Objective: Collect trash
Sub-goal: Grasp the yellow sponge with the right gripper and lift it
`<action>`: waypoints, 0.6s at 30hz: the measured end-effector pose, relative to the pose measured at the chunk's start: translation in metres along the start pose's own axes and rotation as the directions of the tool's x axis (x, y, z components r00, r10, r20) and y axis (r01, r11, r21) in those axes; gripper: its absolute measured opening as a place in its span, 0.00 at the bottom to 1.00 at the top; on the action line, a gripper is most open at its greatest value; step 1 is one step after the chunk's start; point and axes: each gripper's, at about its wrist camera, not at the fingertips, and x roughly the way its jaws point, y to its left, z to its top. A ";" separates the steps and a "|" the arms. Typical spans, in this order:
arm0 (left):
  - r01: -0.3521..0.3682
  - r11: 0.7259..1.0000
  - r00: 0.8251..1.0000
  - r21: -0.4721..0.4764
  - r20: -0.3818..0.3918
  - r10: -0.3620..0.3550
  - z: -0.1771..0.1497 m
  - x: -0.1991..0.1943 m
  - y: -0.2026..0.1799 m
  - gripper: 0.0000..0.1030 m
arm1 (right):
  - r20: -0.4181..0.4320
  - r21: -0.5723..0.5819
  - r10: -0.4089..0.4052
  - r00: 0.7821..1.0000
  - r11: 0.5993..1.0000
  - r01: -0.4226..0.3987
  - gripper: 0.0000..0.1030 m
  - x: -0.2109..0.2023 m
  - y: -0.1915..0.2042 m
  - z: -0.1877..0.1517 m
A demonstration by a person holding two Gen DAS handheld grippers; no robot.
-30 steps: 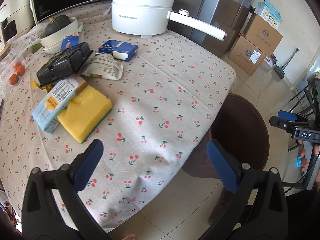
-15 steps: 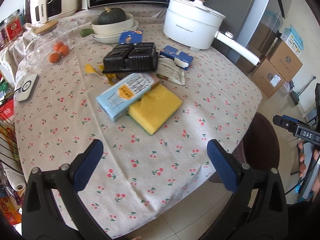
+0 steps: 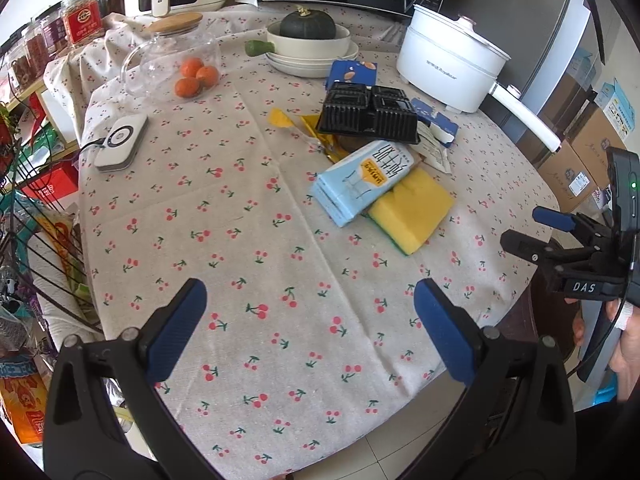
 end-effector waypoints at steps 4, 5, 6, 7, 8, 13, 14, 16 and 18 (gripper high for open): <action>-0.009 1.000 1.000 -0.013 -0.006 0.009 0.001 0.002 0.011 1.00 | -0.015 -0.102 0.001 1.000 0.995 -0.002 1.00 0.027 0.028 0.004; -0.011 1.000 1.000 -0.014 -0.007 0.011 0.001 0.003 0.014 1.00 | -0.020 -0.123 -0.004 1.000 0.992 0.001 1.00 0.033 0.034 0.005; -0.014 1.000 1.000 -0.014 -0.007 0.014 0.001 0.004 0.016 1.00 | -0.025 -0.143 -0.008 1.000 0.990 0.005 1.00 0.039 0.038 0.006; -0.018 1.000 1.000 -0.012 -0.008 0.018 0.002 0.005 0.018 1.00 | -0.027 -0.160 -0.013 1.000 0.987 0.009 1.00 0.045 0.043 0.008; -0.023 1.000 1.000 -0.008 -0.008 0.023 0.003 0.006 0.019 1.00 | -0.030 -0.174 -0.019 0.999 0.985 0.013 1.00 0.051 0.046 0.009; -0.043 0.999 0.999 0.020 -0.007 0.043 0.003 0.015 0.023 1.00 | -0.050 -0.229 -0.022 0.998 0.973 0.010 1.00 0.076 0.060 0.015; -0.046 0.999 0.999 0.027 -0.008 0.047 0.003 0.017 0.023 1.00 | -0.057 -0.235 -0.023 0.998 0.972 0.008 1.00 0.081 0.063 0.016; -0.051 0.998 0.999 0.044 -0.006 0.051 0.003 0.021 0.023 1.00 | -0.066 -0.241 -0.022 0.998 0.971 0.005 1.00 0.088 0.065 0.018; -0.049 0.997 0.999 0.063 -0.001 0.049 0.002 0.028 0.022 1.00 | -0.074 -0.235 -0.014 0.997 0.972 -0.003 1.00 0.095 0.066 0.020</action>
